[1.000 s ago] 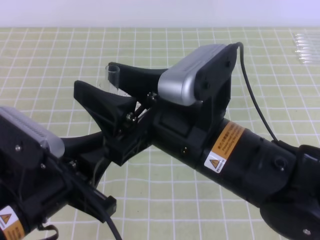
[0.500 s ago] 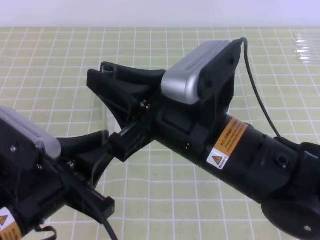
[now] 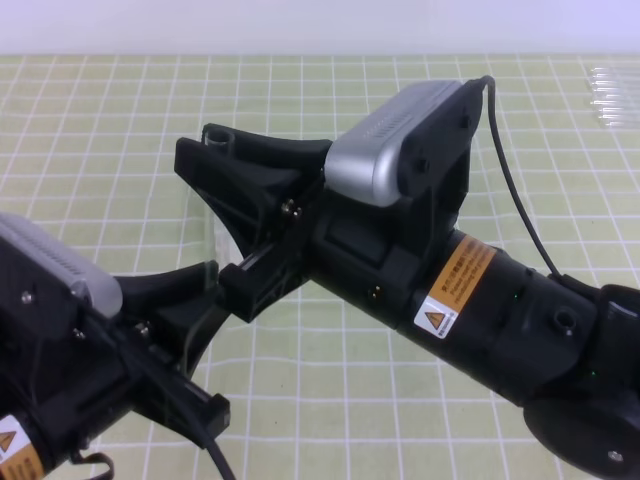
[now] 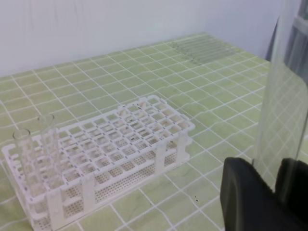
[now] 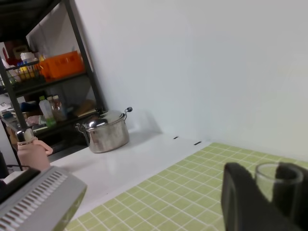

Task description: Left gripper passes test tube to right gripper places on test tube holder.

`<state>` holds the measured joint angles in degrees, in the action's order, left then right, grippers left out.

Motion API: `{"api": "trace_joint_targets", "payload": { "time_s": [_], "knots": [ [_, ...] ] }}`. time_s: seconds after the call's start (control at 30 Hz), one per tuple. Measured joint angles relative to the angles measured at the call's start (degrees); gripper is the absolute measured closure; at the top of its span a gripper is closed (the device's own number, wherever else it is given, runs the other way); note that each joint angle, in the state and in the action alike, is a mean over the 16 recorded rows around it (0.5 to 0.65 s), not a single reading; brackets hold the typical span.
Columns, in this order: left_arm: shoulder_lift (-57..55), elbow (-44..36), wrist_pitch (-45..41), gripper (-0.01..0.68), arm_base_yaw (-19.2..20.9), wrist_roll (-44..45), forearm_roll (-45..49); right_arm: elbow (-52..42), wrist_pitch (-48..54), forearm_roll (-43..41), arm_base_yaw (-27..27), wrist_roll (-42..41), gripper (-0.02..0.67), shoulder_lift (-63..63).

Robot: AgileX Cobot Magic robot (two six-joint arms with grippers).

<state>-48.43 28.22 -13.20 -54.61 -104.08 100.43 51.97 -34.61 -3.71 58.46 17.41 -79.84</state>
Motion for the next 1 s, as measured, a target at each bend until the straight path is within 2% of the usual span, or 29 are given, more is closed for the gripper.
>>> {"api": "trace_joint_targets", "payload": {
  "time_s": [0.17, 0.5, 0.67, 0.8, 1.0],
  "knots": [
    [-0.01, 0.04, 0.13, 0.543, 0.00, -0.02, 0.15, 0.00, -0.08, -0.17, 0.10, 0.38, 0.550, 0.00],
    [0.07, 0.17, -0.91, 0.386, -0.01, -0.05, 0.59, 0.00, 0.38, -0.47, 0.34, 1.03, 0.551, 0.00],
    [1.09, 0.21, -1.39, 0.349, -0.02, -0.05, 0.74, 0.00, 1.72, 0.33, 0.02, -0.81, 0.552, 0.13],
    [3.11, 0.21, -1.53, 0.347, -0.01, -0.05, 0.59, 0.00, 3.51, 2.05, -0.99, -4.32, 0.552, 0.32],
    [8.46, 0.20, -1.53, 0.440, -0.02, 0.04, -0.25, 0.00, 5.93, 6.57, -3.95, -12.93, 0.552, 0.62]
  ]
}}
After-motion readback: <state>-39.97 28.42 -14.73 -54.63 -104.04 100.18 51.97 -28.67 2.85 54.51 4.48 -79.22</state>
